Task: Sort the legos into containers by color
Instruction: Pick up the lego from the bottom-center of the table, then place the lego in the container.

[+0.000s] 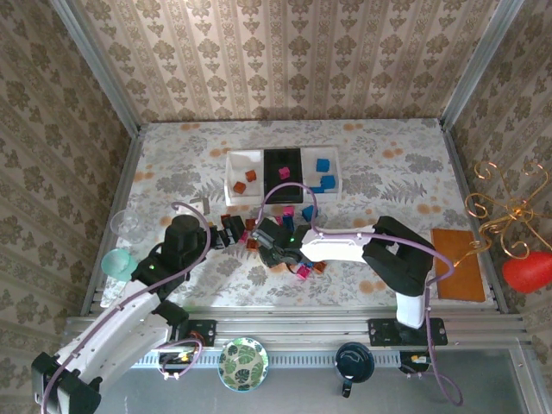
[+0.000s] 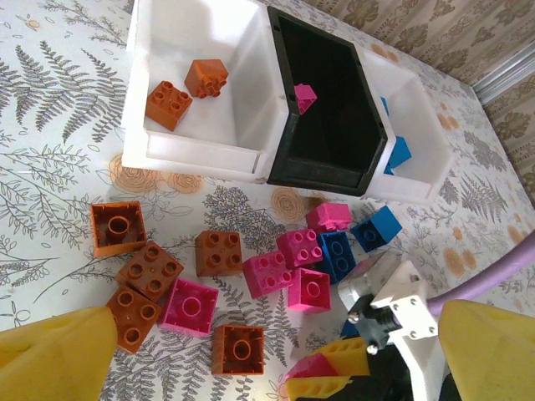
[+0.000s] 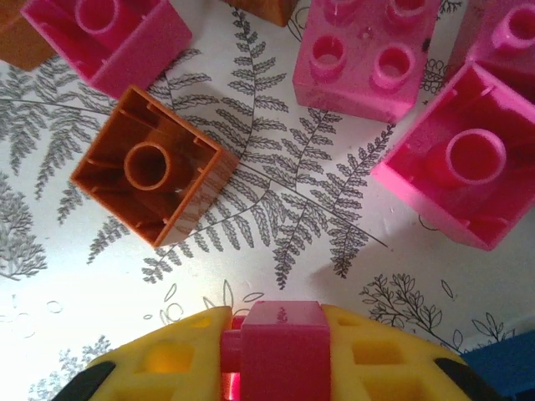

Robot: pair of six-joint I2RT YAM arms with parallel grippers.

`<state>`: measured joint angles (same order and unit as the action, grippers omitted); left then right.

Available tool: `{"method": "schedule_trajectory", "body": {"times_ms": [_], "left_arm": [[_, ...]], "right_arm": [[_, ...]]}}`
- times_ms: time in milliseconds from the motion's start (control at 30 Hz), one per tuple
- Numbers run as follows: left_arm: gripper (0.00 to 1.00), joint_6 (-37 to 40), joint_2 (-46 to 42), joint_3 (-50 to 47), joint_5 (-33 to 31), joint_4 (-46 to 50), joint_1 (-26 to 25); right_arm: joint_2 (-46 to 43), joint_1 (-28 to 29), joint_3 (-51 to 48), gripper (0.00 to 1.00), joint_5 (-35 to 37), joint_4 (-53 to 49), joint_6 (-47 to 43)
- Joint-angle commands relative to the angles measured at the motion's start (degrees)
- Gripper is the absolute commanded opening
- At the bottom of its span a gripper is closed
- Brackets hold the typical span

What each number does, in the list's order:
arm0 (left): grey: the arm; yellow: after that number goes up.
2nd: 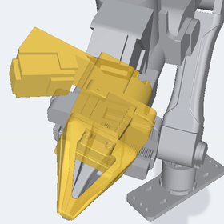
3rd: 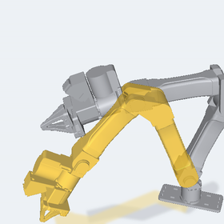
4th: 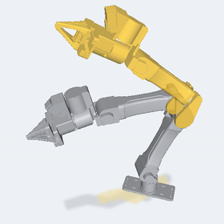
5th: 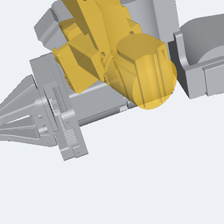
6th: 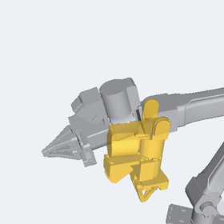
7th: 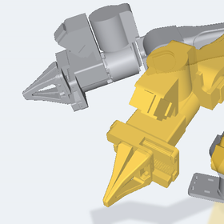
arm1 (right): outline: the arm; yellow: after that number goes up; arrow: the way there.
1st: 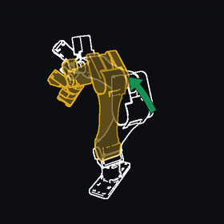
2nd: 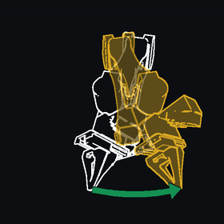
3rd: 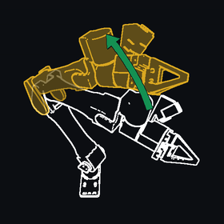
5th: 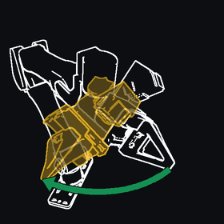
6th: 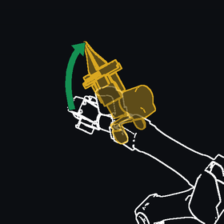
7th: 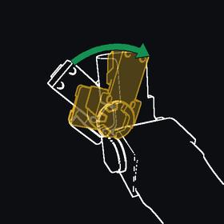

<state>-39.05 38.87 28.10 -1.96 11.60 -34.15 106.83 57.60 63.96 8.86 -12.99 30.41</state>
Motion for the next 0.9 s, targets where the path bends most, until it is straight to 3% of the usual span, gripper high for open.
{"method": "schedule_trajectory", "body": {"times_ms": [0, 167, 300, 467, 700, 800, 867], "left_arm": [[1.00, -0.7, -0.9, -1.1, -0.7, 1.8, -0.3], [1.00, -0.9, -1.6, -3.0, -0.6, 2.3, -0.3], [1.00, -1.7, -2.6, -4.8, 0.2, 1.9, -0.3], [1.00, -2.3, -2.7, -5.5, 0.8, 1.7, -0.4], [1.00, -3.1, -3.1, -5.5, 1.3, 2.6, -0.5], [1.00, -3.4, -3.3, -5.8, 1.4, 2.8, -0.6], [1.00, -3.5, -3.4, -6.0, 1.7, 2.6, -0.6]], "right_arm": [[-5.7, -0.2, -1.6, 0.21, 1.2, 2.0, -2.7], [-13.4, -5.2, -3.3, 0.17, -2.5, 5.2, -4.3], [-14.0, -11.5, -0.5, 0.16, -5.6, 5.4, -4.7], [-5.3, -17.8, 8.8, 0.16, -6.1, 3.3, -5.5], [7.8, -22.3, 24.9, 0.17, -2.5, -3.0, -5.4], [11.6, -23.2, 30.5, 0.27, -0.5, -6.0, -5.3], [13.3, -23.8, 33.7, 0.48, -0.8, -7.3, -5.4]]}}
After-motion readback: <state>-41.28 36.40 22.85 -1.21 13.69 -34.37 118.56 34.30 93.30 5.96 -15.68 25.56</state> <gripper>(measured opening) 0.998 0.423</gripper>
